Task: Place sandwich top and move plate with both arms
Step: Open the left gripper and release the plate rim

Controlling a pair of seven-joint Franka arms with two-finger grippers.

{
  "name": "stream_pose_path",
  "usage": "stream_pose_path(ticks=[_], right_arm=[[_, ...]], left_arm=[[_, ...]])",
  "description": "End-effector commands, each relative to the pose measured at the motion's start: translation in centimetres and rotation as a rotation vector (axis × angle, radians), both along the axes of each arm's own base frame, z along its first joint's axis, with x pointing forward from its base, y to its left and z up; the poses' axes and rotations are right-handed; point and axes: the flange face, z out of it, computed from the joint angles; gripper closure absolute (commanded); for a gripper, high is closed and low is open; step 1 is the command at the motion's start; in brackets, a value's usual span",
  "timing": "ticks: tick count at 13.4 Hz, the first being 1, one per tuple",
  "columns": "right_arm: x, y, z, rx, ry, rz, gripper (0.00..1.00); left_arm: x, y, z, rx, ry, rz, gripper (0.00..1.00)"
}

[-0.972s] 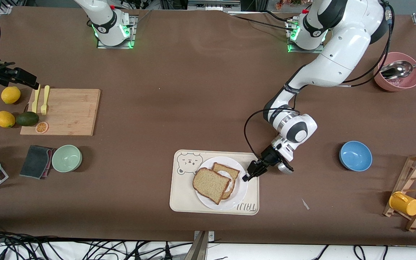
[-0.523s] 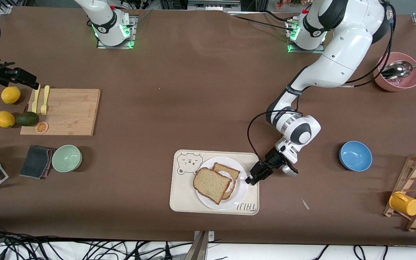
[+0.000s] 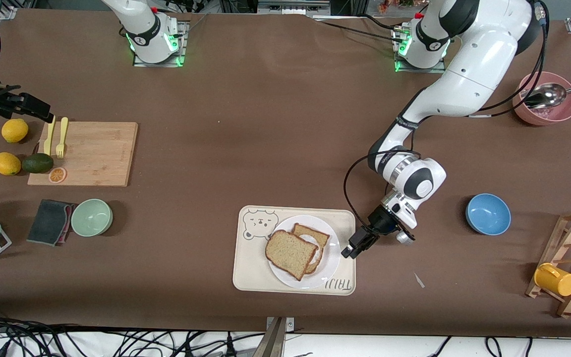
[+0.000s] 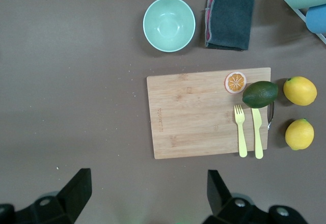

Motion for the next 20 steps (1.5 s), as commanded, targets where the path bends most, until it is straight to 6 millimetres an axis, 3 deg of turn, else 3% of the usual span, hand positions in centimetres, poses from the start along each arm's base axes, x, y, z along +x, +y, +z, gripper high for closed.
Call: stream_pose_path(ticks=[1, 5, 10, 12, 20], right_arm=[[-0.1, -0.2, 0.6, -0.002, 0.002, -0.010, 0.00], [-0.1, -0.2, 0.6, -0.002, 0.002, -0.010, 0.00], [-0.2, -0.1, 0.5, -0.001, 0.008, -0.009, 0.00], [-0.3, -0.2, 0.5, -0.001, 0.018, -0.011, 0.00], [-0.2, -0.1, 0.5, 0.000, 0.014, -0.009, 0.00]], left_arm=[[-0.2, -0.2, 1.6, 0.000, 0.016, 0.010, 0.21], [-0.3, -0.5, 2.8, 0.015, 0.022, 0.022, 0.14], [-2.5, -0.6, 4.4, 0.011, 0.082, 0.029, 0.01], [-3.8, -0.6, 5.1, -0.004, 0.124, 0.034, 0.00], [-5.6, 1.0, 8.2, 0.014, 0.231, -0.015, 0.00]])
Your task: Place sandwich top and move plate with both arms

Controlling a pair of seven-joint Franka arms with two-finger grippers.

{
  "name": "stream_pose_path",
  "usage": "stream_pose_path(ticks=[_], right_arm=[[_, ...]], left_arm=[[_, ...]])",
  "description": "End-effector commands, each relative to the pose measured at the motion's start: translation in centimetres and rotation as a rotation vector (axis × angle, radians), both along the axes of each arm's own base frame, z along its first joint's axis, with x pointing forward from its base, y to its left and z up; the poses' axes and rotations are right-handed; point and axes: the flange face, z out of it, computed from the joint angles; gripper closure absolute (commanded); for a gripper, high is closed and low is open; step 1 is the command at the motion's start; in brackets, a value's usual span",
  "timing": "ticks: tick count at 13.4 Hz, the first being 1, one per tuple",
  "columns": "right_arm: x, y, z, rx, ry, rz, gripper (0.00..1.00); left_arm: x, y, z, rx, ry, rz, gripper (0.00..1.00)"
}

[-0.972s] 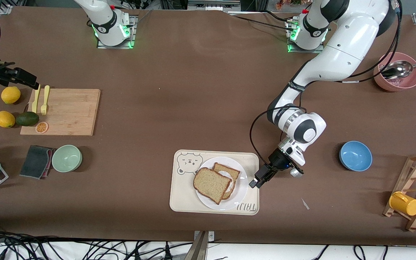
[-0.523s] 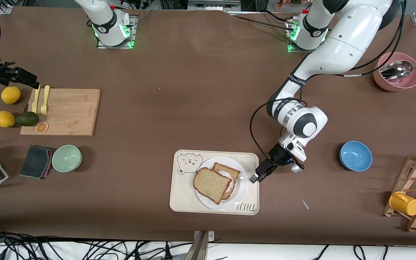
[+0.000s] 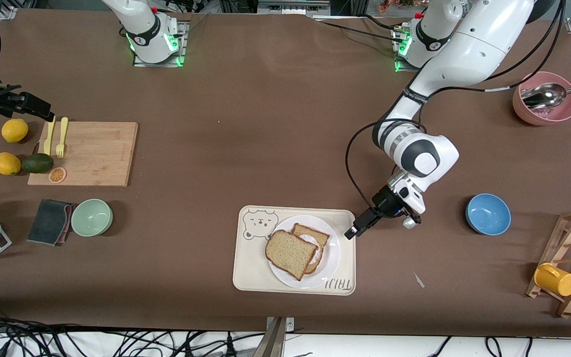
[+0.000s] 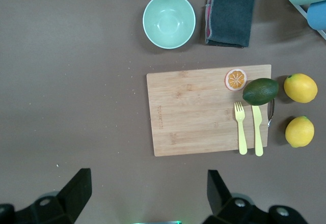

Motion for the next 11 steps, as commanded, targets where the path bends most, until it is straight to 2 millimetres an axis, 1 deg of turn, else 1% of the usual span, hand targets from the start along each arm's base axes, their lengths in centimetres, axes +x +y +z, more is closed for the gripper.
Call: stream_pose_path(ticks=[1, 2, 3, 5, 7, 8, 9, 11], right_arm=[[-0.1, -0.1, 0.5, 0.000, 0.003, -0.009, 0.00], [0.0, -0.1, 0.6, 0.000, 0.000, -0.009, 0.00], [-0.1, -0.1, 0.5, 0.000, 0.003, -0.009, 0.00], [-0.1, -0.1, 0.5, 0.000, 0.003, -0.009, 0.00], [0.0, -0.1, 0.6, 0.000, 0.001, -0.009, 0.00], [-0.1, -0.1, 0.5, 0.000, 0.003, -0.009, 0.00], [-0.1, -0.1, 0.5, 0.000, 0.003, -0.009, 0.00], [-0.1, -0.1, 0.5, 0.000, 0.003, -0.009, 0.00]], left_arm=[[-1.9, 1.2, 2.2, 0.027, 0.041, -0.021, 0.00], [-2.0, 1.7, 2.7, 0.037, 0.043, -0.030, 0.00], [-2.2, 2.3, 2.6, 0.050, 0.055, -0.038, 0.00], [-2.7, 2.5, 3.6, 0.080, 0.061, -0.073, 0.00], [-2.9, 3.4, 4.1, 0.110, 0.064, -0.102, 0.00], [-2.9, 4.2, 4.5, 0.126, 0.066, -0.114, 0.00], [-2.8, 4.4, 5.1, 0.142, 0.066, -0.133, 0.00], [-2.6, 5.7, 5.9, 0.184, 0.084, -0.156, 0.00]])
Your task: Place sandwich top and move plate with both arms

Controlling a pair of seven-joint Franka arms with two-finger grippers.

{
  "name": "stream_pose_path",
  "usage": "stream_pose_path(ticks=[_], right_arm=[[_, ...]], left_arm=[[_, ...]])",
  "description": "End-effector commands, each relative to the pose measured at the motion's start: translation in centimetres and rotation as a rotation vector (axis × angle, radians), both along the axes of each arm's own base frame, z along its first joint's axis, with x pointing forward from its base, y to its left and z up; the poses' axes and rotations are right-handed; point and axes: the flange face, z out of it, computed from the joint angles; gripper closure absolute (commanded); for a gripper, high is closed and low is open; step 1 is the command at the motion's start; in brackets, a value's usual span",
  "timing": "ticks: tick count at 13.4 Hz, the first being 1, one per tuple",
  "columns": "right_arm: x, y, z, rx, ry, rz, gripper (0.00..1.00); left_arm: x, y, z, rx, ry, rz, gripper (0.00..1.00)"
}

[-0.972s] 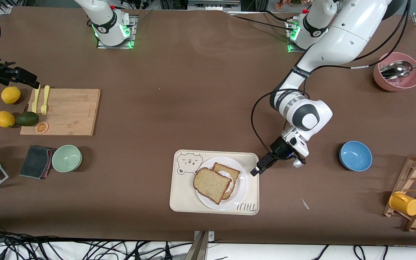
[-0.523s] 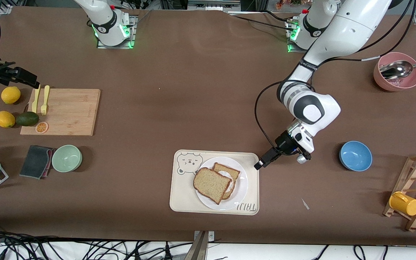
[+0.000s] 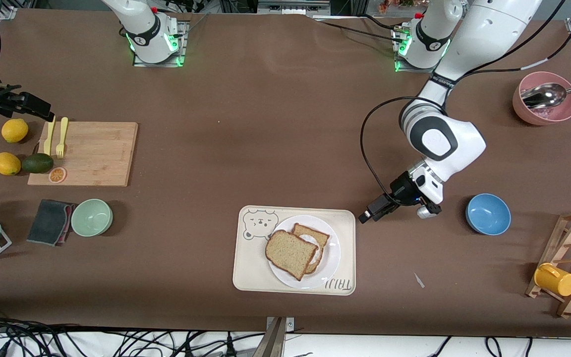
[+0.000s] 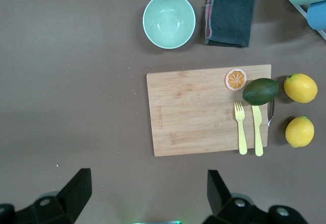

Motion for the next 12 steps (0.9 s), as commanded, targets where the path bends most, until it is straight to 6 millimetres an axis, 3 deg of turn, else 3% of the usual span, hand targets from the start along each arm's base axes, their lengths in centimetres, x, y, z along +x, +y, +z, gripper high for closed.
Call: stream_pose_path(ticks=[1, 5, 12], right_arm=[[-0.1, -0.1, 0.5, 0.000, 0.003, -0.009, 0.00], [-0.1, -0.1, 0.5, 0.000, 0.005, -0.009, 0.00], [-0.1, 0.0, 0.5, 0.001, 0.004, -0.009, 0.00]], left_arm=[[-0.8, 1.8, 2.0, 0.050, 0.026, -0.035, 0.00], [-0.5, 3.3, 3.9, 0.134, 0.057, -0.106, 0.00], [-0.4, 7.9, 8.8, 0.318, 0.164, -0.232, 0.00]])
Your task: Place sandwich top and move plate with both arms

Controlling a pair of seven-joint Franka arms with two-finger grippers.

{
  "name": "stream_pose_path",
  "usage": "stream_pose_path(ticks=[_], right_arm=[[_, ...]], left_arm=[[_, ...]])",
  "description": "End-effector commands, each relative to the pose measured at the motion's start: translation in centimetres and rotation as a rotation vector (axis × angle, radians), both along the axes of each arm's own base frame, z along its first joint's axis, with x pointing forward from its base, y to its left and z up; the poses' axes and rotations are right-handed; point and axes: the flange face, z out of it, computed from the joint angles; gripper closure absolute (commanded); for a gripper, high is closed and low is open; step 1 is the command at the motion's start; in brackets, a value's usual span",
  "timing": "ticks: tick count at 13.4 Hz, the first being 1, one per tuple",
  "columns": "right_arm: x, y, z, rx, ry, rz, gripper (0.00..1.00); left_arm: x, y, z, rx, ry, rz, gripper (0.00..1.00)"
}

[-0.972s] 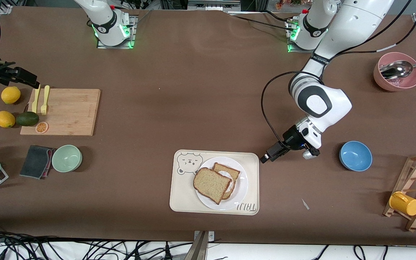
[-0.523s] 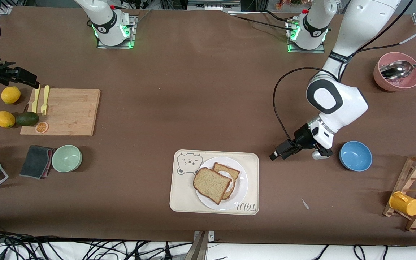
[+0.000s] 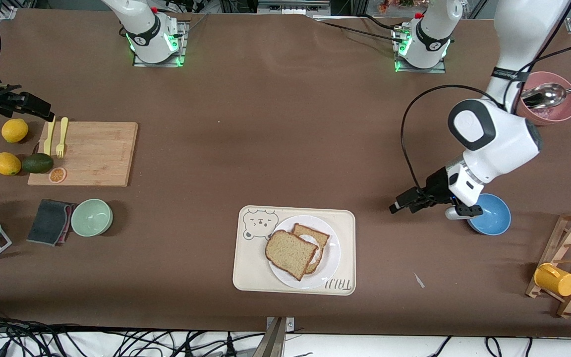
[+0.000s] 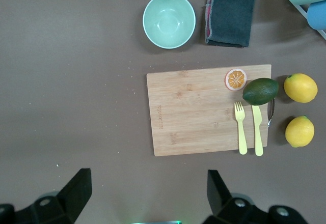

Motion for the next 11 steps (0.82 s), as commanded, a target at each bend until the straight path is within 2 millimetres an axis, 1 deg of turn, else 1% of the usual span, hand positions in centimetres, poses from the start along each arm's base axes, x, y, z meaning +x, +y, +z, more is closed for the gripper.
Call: stream_pose_path(ticks=[1, 3, 6, 7, 8, 11], right_arm=[[-0.1, -0.1, 0.5, 0.001, 0.004, -0.009, 0.00], [-0.1, -0.1, 0.5, 0.001, 0.004, -0.009, 0.00], [-0.1, -0.1, 0.5, 0.001, 0.002, -0.009, 0.00], [-0.1, -0.1, 0.5, 0.001, 0.002, -0.009, 0.00], [-0.1, -0.1, 0.5, 0.001, 0.002, -0.009, 0.00], [0.0, 0.1, 0.6, 0.013, 0.000, -0.010, 0.00]], left_arm=[[-1.6, 1.6, 2.8, 0.077, 0.063, -0.033, 0.00], [-2.2, 3.4, 4.6, 0.161, 0.101, -0.069, 0.00], [-2.8, 4.8, 7.0, 0.292, 0.107, -0.105, 0.00], [-3.0, 5.4, 7.5, 0.330, 0.123, -0.108, 0.00], [-3.0, 5.7, 8.7, 0.354, 0.120, -0.107, 0.00], [-3.1, 7.5, 11.6, 0.391, 0.129, -0.083, 0.00]])
